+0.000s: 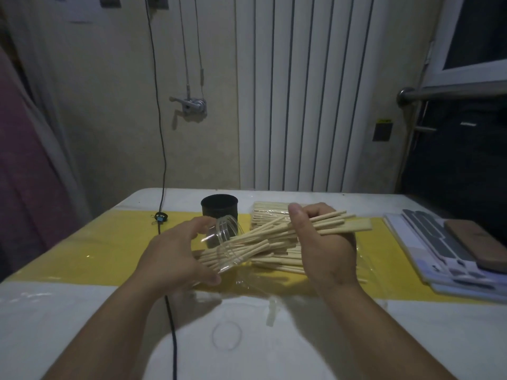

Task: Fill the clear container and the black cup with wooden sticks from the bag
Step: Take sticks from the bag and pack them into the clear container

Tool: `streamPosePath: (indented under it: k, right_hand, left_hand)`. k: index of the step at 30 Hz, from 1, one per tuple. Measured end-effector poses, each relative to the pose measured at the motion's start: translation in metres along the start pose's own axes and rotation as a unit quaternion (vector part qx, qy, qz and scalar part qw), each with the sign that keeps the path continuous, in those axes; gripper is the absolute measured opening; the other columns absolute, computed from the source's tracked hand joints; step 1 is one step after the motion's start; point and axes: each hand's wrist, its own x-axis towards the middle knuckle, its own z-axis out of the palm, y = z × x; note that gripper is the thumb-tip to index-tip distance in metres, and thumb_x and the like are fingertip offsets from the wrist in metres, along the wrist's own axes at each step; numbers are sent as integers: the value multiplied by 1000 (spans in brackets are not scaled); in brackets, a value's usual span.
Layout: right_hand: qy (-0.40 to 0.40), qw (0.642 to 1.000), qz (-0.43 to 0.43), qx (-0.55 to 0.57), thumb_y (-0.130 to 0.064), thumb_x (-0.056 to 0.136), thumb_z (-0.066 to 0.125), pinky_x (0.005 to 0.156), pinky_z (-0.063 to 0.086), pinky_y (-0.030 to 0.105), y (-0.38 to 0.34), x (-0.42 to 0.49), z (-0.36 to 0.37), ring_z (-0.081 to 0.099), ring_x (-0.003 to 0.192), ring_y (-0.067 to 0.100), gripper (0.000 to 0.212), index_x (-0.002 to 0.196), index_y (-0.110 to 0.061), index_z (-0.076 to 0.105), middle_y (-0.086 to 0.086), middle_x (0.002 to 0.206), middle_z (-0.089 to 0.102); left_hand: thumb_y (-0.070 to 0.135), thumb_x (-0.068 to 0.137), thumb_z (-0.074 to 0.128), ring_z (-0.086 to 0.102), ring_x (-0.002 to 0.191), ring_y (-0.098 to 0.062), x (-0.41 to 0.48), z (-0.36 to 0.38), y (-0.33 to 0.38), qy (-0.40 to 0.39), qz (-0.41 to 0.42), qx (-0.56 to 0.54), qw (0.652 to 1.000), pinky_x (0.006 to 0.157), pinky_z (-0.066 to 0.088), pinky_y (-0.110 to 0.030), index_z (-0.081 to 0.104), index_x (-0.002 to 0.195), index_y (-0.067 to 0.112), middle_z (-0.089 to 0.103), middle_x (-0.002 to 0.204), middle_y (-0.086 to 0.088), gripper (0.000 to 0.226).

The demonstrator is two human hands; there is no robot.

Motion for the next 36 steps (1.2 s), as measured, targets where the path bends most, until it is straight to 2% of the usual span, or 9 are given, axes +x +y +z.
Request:
streamPosePath:
  k: [5, 10, 16, 19, 21, 24, 29, 34, 36]
  right_hand:
    - [-32, 997, 75, 2, -34, 85, 74, 58, 43, 15, 8, 5, 3, 56, 59, 0, 25, 73, -15, 64, -5, 64, 62]
    - [-89, 979, 173, 54, -56, 66, 65, 60, 44, 9, 17, 9, 2, 60, 80, 3, 57, 109, -21, 56, 0, 108, 60]
    - [-10, 978, 176, 114, -44, 90, 47, 86, 40, 29, 21, 6, 2, 56, 94, 12, 29, 95, -19, 61, -3, 98, 63]
    - [-33, 984, 166, 50, -17, 97, 44, 65, 37, 10, 20, 6, 2, 51, 74, -1, 18, 93, -16, 61, -8, 85, 58]
    - [-52, 985, 163, 14, -10, 95, 53, 53, 36, 12, 24, 7, 2, 45, 56, 2, 10, 92, -18, 60, -3, 76, 55]
    - [-53, 985, 159, 27, -21, 93, 65, 55, 38, 24, 25, 7, 1, 43, 49, 6, 13, 94, -17, 53, 7, 70, 59]
    - [-24, 968, 203, 143, -10, 99, 53, 53, 39, 24, 24, 10, 0, 47, 54, 11, 16, 83, -10, 57, -6, 55, 58]
    - [-41, 980, 180, 68, -9, 94, 61, 53, 41, 19, 28, 9, -2, 48, 53, 4, 16, 81, -12, 70, -12, 57, 59]
    - [-15, 983, 176, 51, -11, 93, 61, 54, 41, 27, 31, 13, -7, 47, 54, 8, 15, 80, -12, 69, -10, 58, 58]
  left_hand:
    - [42, 35, 89, 56, 105, 3, -1, -2, -1, -10, 19, 14, 1000, 71, 43, -22, 48, 128, 55, 53, 107, 42, 103]
    - [38, 38, 91, 56, 105, 0, -1, -2, -1, -10, 26, 22, 999, 70, 42, -23, 49, 128, 54, 49, 103, 43, 101]
    - [40, 35, 89, 57, 104, 3, 1, -2, -4, -3, 20, 7, 1000, 72, 45, -25, 49, 126, 57, 51, 101, 47, 100]
    - [42, 35, 88, 57, 104, 3, 1, -2, -4, -4, 17, 6, 1000, 73, 44, -25, 48, 127, 56, 51, 103, 47, 102]
    - [41, 35, 88, 57, 104, 1, 1, -2, -2, -4, 17, 8, 1000, 75, 45, -26, 48, 130, 53, 50, 104, 46, 103]
    - [41, 36, 89, 57, 106, -2, 0, -3, -1, -6, 15, 7, 1000, 77, 45, -27, 48, 132, 52, 50, 105, 44, 105]
    - [45, 32, 85, 57, 107, -2, 1, -2, -3, -3, 5, -7, 1000, 77, 45, -28, 47, 128, 56, 49, 104, 45, 104]
    - [42, 35, 89, 56, 108, -5, 1, -2, -3, 7, -6, -14, 1000, 80, 46, -30, 47, 130, 54, 53, 109, 33, 104]
    - [37, 38, 92, 54, 110, -6, 1, -1, -4, 11, -16, -21, 1000, 84, 47, -33, 47, 131, 53, 55, 112, 28, 105]
